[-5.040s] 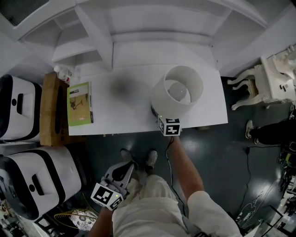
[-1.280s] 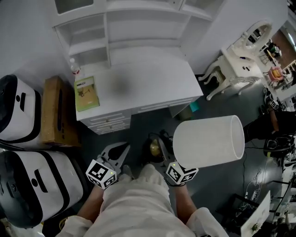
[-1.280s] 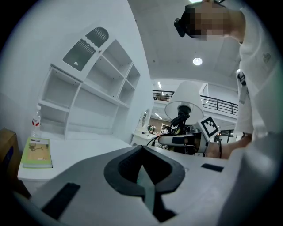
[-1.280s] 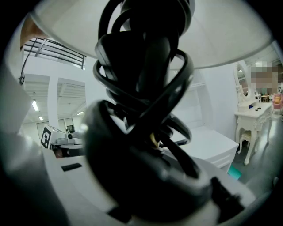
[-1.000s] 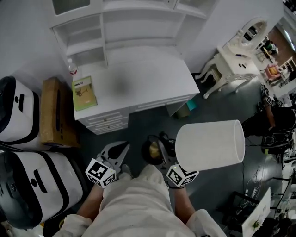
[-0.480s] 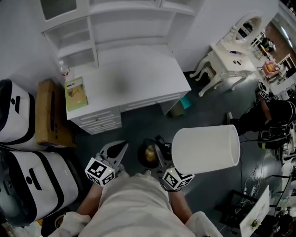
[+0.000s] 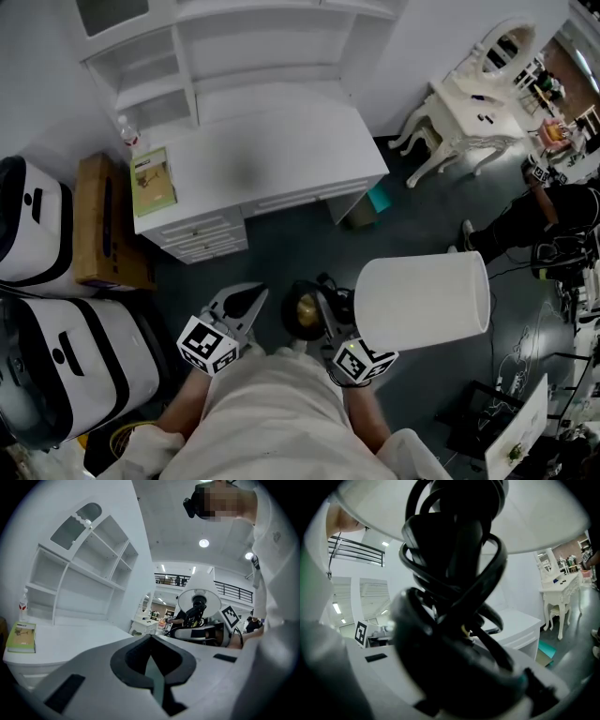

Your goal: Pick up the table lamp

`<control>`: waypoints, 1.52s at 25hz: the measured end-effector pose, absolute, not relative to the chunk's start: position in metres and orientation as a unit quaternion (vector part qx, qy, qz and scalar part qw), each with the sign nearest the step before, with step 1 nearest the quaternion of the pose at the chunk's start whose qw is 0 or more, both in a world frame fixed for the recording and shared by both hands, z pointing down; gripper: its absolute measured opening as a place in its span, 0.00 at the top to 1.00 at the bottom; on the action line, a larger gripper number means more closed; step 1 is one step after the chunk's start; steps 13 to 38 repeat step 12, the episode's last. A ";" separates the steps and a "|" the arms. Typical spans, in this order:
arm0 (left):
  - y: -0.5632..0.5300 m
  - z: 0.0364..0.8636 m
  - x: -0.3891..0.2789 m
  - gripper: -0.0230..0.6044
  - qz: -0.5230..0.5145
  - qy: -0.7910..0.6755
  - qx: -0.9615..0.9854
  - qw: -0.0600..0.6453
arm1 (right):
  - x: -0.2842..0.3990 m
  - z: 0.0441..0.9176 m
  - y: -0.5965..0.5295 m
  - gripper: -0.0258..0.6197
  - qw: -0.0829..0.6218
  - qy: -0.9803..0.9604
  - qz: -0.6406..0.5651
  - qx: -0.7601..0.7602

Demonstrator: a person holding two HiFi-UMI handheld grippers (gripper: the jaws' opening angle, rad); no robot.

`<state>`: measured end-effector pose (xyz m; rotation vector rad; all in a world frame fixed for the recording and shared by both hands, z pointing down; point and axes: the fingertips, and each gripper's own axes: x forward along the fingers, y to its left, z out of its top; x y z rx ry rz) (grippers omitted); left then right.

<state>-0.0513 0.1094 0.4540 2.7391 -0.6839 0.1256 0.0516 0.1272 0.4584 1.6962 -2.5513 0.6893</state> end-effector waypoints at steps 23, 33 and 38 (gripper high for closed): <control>0.112 0.463 -0.065 0.95 0.047 -0.239 0.956 0.164 | 0.044 0.466 0.131 0.89 -0.010 -0.808 0.240 0.538; 0.112 0.463 -0.065 0.95 0.047 -0.239 0.956 0.164 | 0.044 0.466 0.131 0.89 -0.010 -0.808 0.240 0.538; 0.112 0.463 -0.065 0.95 0.047 -0.239 0.956 0.164 | 0.044 0.466 0.131 0.89 -0.010 -0.808 0.240 0.538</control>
